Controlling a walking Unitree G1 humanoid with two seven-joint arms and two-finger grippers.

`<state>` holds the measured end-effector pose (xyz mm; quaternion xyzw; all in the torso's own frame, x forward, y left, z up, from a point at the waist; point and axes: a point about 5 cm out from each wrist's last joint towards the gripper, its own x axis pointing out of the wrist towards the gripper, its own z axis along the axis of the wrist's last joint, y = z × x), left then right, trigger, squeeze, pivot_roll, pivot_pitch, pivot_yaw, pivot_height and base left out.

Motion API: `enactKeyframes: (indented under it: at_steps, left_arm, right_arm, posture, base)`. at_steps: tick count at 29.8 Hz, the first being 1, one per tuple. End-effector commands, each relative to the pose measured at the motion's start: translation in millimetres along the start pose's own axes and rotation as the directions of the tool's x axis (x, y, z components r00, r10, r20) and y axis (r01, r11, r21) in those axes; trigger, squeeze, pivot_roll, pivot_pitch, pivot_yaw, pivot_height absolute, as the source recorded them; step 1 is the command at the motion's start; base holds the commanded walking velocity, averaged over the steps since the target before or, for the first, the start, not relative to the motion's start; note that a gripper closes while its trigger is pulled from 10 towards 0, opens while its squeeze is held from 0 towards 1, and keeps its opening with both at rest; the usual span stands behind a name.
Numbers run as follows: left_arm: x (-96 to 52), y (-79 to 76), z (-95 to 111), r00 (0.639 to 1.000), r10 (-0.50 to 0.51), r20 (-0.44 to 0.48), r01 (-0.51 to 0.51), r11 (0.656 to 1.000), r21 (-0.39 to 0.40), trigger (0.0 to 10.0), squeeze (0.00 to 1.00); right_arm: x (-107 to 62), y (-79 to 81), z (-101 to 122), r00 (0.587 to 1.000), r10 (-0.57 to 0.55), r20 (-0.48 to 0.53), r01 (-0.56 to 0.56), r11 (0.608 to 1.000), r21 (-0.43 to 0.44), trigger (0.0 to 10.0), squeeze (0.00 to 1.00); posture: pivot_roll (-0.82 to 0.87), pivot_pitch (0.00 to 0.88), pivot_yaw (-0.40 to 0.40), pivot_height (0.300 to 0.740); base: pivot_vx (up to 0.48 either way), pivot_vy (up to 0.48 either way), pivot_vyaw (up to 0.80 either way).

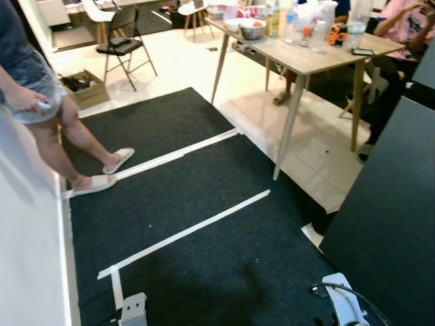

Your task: Restocking fridge

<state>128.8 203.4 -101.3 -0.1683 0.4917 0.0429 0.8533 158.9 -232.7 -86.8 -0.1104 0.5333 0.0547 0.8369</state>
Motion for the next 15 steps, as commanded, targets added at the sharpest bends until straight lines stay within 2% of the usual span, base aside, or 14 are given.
enactKeyframes:
  at_steps: [1,15]
  left_arm:
    - [0.1,-1.6,-3.9,1.000,-0.004,-0.020,0.004,1.000,0.004,10.0,0.00]
    - [-0.8,-0.1,-6.0,0.999,-0.012,-0.035,0.013,1.000,0.017,10.0,0.00]
  right_arm:
    - [0.2,1.1,0.0,1.000,0.004,0.000,-0.004,1.000,0.014,10.0,0.00]
    - [0.6,3.7,0.7,1.000,0.016,0.003,-0.016,1.000,0.001,10.0,0.00]
  posture:
    - [-0.02,0.000,0.010,0.740]
    - [-0.02,0.000,0.018,0.740]
  base:
    - [0.289,0.000,0.00]
    - [0.332,0.000,0.00]
